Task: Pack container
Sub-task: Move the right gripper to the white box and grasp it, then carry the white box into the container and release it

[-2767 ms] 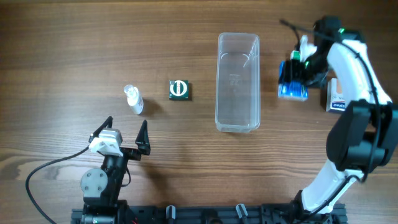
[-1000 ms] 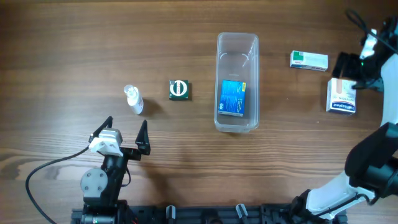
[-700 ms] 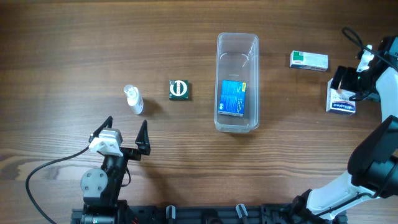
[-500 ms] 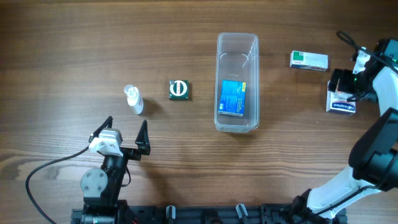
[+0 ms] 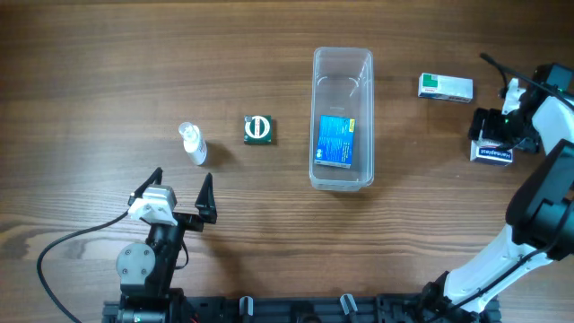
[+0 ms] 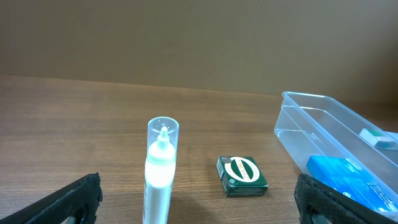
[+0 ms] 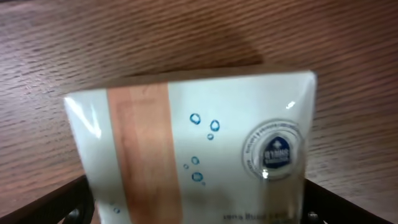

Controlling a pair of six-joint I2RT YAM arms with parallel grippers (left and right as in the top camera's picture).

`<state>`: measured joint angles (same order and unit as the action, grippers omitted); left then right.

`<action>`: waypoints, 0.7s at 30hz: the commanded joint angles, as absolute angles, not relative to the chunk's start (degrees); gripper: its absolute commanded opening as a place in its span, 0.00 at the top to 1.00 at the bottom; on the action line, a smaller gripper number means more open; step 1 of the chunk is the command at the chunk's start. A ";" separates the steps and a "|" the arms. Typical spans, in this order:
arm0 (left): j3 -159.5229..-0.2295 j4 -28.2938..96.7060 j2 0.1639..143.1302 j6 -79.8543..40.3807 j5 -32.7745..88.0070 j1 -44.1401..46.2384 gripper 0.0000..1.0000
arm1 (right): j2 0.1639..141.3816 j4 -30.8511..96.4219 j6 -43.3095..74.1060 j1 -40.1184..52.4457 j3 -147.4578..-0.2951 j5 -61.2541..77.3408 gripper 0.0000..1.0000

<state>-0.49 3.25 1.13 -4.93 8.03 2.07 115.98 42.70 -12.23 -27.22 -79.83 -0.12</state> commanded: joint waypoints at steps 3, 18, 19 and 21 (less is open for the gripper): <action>-0.34 3.55 0.93 -3.81 8.51 1.48 0.00 | 117.16 42.39 -9.93 -27.57 -79.00 -1.02 0.06; -0.34 3.55 0.93 -3.84 8.51 1.48 0.00 | 114.02 58.85 -3.81 -24.93 -94.06 8.56 0.22; -0.34 3.55 0.93 -3.84 8.51 1.48 0.00 | 113.54 60.60 -3.86 -24.27 -95.72 10.50 0.22; -0.34 3.55 0.93 -3.84 8.51 1.48 0.00 | 111.92 64.40 -3.88 -22.09 -99.11 15.29 0.22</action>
